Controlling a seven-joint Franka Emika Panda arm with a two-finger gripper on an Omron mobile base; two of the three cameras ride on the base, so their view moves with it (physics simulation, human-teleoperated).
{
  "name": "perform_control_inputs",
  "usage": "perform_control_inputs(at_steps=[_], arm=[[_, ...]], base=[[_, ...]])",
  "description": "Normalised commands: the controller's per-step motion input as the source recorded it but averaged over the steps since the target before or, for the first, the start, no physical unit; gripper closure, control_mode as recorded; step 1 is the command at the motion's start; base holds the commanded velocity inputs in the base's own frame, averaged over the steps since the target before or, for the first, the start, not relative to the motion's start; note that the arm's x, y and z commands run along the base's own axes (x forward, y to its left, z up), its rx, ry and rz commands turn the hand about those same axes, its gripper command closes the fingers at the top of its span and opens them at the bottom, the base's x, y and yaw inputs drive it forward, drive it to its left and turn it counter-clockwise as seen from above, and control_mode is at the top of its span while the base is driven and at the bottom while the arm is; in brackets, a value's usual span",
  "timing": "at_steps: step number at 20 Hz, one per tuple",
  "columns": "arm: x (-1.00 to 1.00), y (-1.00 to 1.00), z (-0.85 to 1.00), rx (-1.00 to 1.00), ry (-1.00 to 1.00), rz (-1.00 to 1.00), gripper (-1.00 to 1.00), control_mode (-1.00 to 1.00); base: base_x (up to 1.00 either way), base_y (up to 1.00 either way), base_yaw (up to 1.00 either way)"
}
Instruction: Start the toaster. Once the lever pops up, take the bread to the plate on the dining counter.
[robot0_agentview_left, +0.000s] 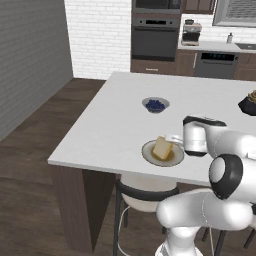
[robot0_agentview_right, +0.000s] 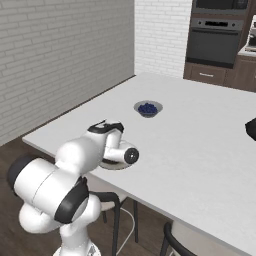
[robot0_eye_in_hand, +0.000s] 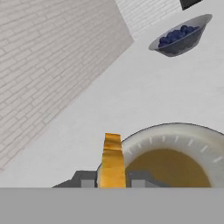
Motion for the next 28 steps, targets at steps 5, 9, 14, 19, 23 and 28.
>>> perform_control_inputs(at_steps=[5,9,14,19,23,28], arm=[[0.00,0.00,-0.27,0.00,0.00,0.00,1.00,-1.00],[0.01,0.04,-0.15,0.00,0.00,0.00,1.00,-1.00],[0.00,0.09,-0.30,-0.01,0.00,0.00,1.00,-1.00],[0.00,0.09,-0.05,-0.09,0.00,0.00,-1.00,-1.00],[0.01,0.00,-0.02,-0.17,0.00,0.00,-1.00,-1.00],[0.03,0.00,-0.03,-0.24,0.00,-0.04,-1.00,-1.00]], base=[[0.00,0.00,0.00],[0.00,0.00,0.00],[0.00,0.00,0.00],[0.00,0.00,0.00],[0.00,0.00,0.00],[0.00,0.00,0.00]])
